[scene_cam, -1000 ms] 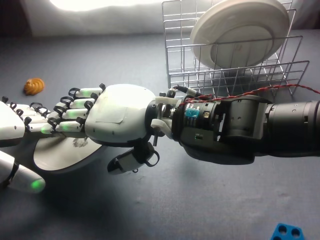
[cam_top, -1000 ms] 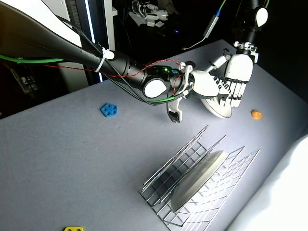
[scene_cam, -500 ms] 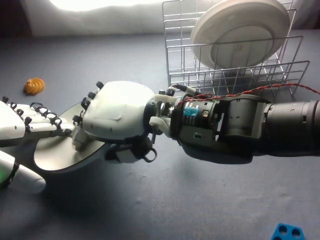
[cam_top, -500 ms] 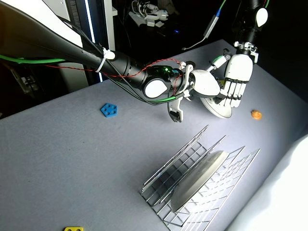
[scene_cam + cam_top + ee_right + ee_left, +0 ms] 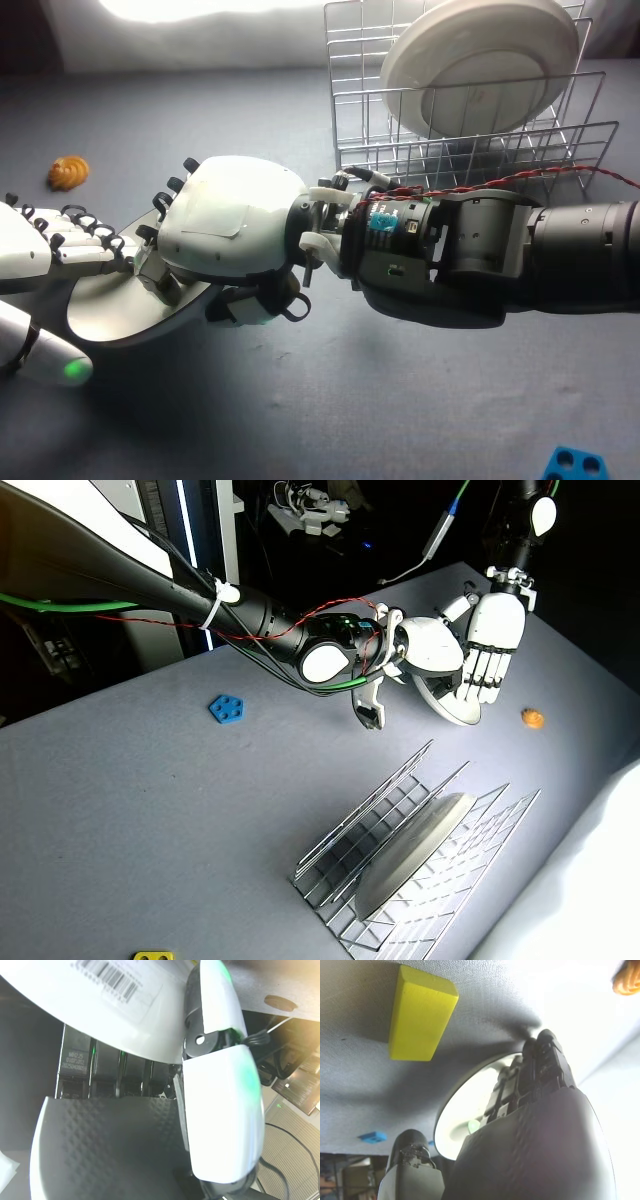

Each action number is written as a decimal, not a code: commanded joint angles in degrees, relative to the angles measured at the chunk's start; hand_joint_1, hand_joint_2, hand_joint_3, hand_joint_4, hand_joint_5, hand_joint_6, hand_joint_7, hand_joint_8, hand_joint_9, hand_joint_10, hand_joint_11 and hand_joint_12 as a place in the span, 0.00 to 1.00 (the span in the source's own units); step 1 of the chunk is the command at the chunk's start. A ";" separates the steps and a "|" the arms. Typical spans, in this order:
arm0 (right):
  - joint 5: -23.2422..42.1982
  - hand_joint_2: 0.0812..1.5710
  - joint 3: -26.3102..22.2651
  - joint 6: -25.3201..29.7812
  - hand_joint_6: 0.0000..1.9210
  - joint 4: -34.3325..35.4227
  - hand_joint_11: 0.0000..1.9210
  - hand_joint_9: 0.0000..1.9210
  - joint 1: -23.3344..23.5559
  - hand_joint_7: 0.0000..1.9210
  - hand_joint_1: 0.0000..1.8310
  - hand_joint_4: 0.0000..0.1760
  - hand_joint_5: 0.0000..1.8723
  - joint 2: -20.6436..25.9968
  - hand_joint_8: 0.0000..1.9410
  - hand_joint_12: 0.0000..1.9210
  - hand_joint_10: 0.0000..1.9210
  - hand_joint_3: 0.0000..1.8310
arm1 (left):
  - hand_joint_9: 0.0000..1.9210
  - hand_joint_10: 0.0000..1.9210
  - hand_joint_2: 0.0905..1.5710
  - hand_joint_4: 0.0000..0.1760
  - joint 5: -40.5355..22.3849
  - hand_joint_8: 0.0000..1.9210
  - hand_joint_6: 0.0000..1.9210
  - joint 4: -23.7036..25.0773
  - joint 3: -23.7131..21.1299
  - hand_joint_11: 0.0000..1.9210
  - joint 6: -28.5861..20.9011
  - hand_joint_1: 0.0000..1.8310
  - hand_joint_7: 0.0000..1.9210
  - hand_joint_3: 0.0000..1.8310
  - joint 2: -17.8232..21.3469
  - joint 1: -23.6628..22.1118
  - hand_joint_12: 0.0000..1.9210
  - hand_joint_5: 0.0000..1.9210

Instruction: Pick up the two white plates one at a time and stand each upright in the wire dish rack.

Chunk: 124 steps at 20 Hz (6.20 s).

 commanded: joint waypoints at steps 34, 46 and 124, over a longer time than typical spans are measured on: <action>0.68 0.65 -7.85 5.24 0.46 0.35 0.45 0.53 1.68 0.59 0.76 0.00 0.56 8.11 0.40 0.55 0.46 0.00 | 0.00 0.00 0.61 0.00 -7.13 0.00 0.00 3.97 -2.01 0.00 0.91 0.00 0.00 0.00 5.25 -16.19 0.00 0.00; -5.70 0.66 -15.84 23.67 0.48 0.33 0.44 0.52 6.81 0.57 0.76 0.00 0.55 20.66 0.44 0.57 0.49 0.00 | 0.00 0.00 0.61 0.00 -9.72 0.00 0.00 3.20 0.25 0.00 0.16 0.00 0.00 0.00 4.14 -15.46 0.00 0.00; -19.20 0.67 -12.71 54.78 0.52 24.12 0.44 0.51 21.94 0.55 0.75 0.00 0.53 34.43 0.44 0.58 0.51 0.00 | 0.00 0.00 0.62 0.00 -20.23 0.00 0.00 6.78 1.14 0.00 -8.37 0.00 0.00 0.00 4.66 -18.08 0.00 0.00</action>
